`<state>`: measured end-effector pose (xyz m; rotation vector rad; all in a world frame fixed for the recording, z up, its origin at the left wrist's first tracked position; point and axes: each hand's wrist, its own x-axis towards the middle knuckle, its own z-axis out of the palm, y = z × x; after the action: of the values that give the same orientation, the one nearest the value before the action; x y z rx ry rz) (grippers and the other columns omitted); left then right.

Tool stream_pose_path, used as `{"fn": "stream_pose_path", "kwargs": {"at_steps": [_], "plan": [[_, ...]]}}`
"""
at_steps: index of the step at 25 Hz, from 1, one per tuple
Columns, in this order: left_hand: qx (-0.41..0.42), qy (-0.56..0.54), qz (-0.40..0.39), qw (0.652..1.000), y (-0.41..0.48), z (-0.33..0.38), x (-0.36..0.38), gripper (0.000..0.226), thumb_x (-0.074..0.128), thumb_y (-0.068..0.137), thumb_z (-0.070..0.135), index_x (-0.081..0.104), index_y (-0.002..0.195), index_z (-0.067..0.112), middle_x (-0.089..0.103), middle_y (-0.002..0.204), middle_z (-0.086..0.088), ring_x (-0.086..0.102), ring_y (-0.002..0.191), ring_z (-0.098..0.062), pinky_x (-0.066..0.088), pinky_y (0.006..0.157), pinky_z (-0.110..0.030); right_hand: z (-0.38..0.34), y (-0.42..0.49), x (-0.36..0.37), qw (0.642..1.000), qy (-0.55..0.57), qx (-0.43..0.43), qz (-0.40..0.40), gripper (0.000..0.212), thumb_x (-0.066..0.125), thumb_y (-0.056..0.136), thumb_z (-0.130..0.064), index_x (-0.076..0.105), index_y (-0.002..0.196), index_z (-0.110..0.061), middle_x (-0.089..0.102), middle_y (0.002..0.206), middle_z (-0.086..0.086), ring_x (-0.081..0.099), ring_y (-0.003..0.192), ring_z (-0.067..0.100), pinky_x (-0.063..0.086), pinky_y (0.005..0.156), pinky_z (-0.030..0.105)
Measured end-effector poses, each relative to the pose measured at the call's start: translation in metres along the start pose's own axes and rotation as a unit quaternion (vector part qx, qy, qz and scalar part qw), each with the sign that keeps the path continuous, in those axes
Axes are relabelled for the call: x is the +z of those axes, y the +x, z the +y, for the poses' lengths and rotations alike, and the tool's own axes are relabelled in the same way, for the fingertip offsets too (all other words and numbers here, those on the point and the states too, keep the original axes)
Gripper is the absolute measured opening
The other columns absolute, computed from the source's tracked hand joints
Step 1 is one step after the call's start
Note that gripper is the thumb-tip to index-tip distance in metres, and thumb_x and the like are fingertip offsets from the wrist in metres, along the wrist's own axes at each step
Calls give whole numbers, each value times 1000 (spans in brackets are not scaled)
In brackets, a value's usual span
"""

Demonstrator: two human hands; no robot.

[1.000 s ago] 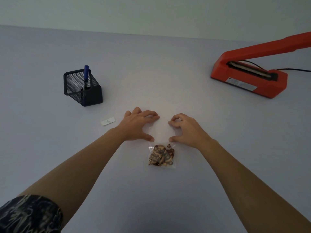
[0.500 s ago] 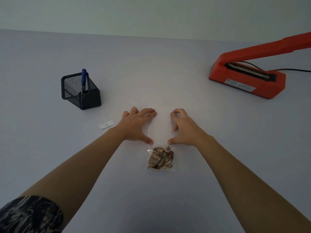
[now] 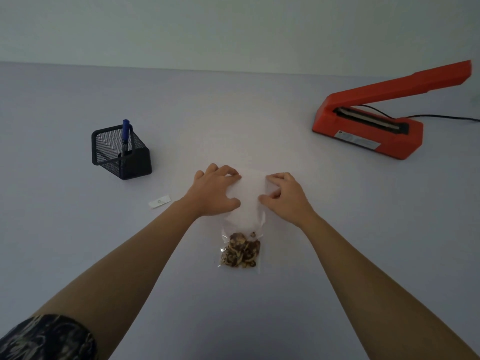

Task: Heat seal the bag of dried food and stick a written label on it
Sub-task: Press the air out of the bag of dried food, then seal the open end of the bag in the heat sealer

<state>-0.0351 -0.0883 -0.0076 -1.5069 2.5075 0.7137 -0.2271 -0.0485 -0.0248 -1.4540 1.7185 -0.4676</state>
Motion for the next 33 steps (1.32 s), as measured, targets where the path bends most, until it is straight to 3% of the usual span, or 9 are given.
{"fn": "stream_pose_path", "kwargs": {"at_steps": [6,10,14,17,19,21,23,28,33], "plan": [[8,-103,135,985,37,43,-18,63,46,74,35,51,132,10,47,136,-3,41,119,-24,34,98,-39,30,9,-59,985,25,6,168,44,64,83,-17,55,125,-10,52,122,8,58,77,9,43,79,21],[16,-148,139,979,90,87,-18,55,55,86,18,42,137,3,46,139,-13,45,122,-28,34,103,-33,61,21,-110,947,8,65,313,49,61,83,-15,46,128,-4,48,125,15,52,110,24,39,90,27],[-8,-180,99,979,137,129,-18,59,53,90,20,31,142,1,39,144,-17,39,130,-30,28,106,-32,95,27,-155,900,-19,124,417,68,62,81,-12,28,137,4,34,140,24,33,130,35,28,109,40],[-50,-238,55,968,160,154,-21,71,52,91,22,11,147,4,31,150,-16,33,134,-30,29,104,-30,119,32,-182,911,-16,187,367,78,58,84,-11,10,144,5,15,152,24,14,141,34,14,115,39],[-72,-289,38,954,172,167,-23,79,53,90,20,2,148,6,31,149,-14,34,133,-31,32,102,-32,132,36,-192,930,26,192,312,84,61,80,-20,11,144,1,23,151,20,22,140,33,19,116,41],[-83,-333,42,938,179,173,-26,70,54,88,17,15,145,11,49,130,-13,47,122,-32,39,94,-35,136,37,-194,939,63,176,288,82,63,73,-23,23,141,-3,43,138,19,42,127,34,36,108,45],[-91,-359,57,927,181,175,-28,56,55,84,14,34,135,15,55,112,-8,54,111,-30,45,90,-37,136,31,-194,944,70,166,278,78,64,71,-20,28,139,-6,48,130,17,48,120,32,40,103,42],[-93,-339,44,935,156,165,-23,55,54,81,8,39,133,12,56,124,-13,53,115,-29,47,95,-44,131,-9,-174,951,86,140,262,82,59,68,-26,25,141,-7,42,137,17,41,127,31,36,106,48],[-86,-325,26,941,101,156,-5,58,55,79,5,39,135,14,55,126,-12,53,111,-26,45,88,-34,125,-71,-139,950,104,132,264,79,62,81,-6,17,146,-9,31,148,13,30,136,26,24,113,37]]}}
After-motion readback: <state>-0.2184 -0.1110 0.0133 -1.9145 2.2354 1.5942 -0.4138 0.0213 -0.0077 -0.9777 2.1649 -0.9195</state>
